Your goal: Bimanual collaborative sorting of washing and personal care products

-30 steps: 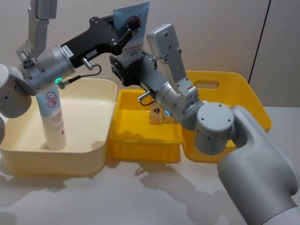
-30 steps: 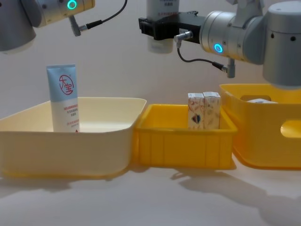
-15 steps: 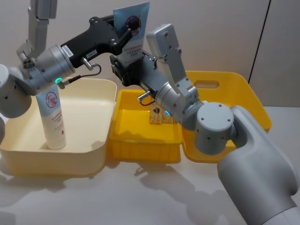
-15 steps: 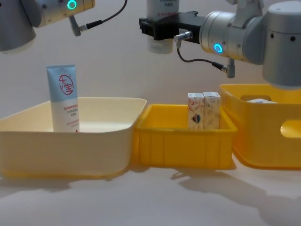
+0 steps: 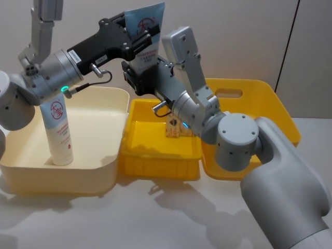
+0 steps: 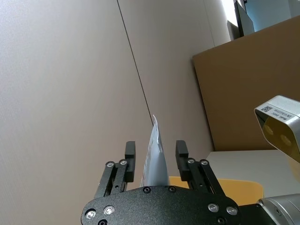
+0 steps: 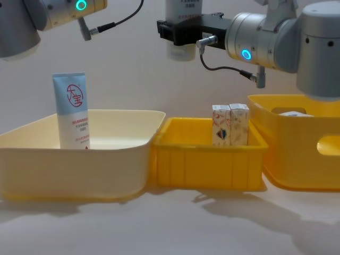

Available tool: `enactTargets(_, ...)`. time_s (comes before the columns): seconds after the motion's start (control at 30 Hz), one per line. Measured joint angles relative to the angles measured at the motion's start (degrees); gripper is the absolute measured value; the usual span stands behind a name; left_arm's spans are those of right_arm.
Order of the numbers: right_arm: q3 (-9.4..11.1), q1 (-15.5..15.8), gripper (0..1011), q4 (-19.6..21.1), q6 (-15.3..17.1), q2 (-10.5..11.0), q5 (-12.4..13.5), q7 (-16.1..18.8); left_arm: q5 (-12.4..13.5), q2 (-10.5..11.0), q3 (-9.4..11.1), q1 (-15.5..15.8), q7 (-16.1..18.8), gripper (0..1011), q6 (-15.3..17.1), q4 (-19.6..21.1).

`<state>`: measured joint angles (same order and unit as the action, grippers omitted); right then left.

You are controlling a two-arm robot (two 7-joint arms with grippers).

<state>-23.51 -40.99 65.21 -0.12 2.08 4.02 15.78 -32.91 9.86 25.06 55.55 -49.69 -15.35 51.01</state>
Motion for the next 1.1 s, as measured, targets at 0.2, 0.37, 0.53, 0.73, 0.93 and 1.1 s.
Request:
enactTargets(0.2, 0.1, 0.0, 526, 0.0, 0.0, 0.0, 0.0, 0.0, 0.0, 0.0, 0.0, 0.0, 0.0, 691, 0.0, 0.0)
enactTargets(0.37, 0.4, 0.0, 526, 0.3, -0.2, 0.6, -0.1, 0.1, 0.0, 0.0, 0.0, 0.0, 0.0, 830, 0.0, 0.0)
enactTargets(0.53, 1.4, 0.1, 526, 1.5, -0.2, 2.3, -0.3, 0.5, 0.0, 0.0, 0.0, 0.0, 0.0, 961, 0.0, 0.0)
enactTargets(0.73, 3.1, 0.6, 526, 3.4, 0.1, 5.2, -0.8, 0.8, 0.0, 0.0, 0.0, 0.0, 0.0, 1003, 0.0, 0.0)
enactTargets(0.93, 5.7, 1.5, 526, 5.7, 1.0, 9.2, -1.5, 0.9, 0.0, 0.0, 0.0, 0.0, 0.0, 1003, 0.0, 0.0)
enactTargets(1.1, 7.1, 1.9, 526, 6.6, 1.7, 10.7, -2.0, 0.1, 0.0, 0.0, 0.0, 0.0, 0.0, 1003, 0.0, 0.0)
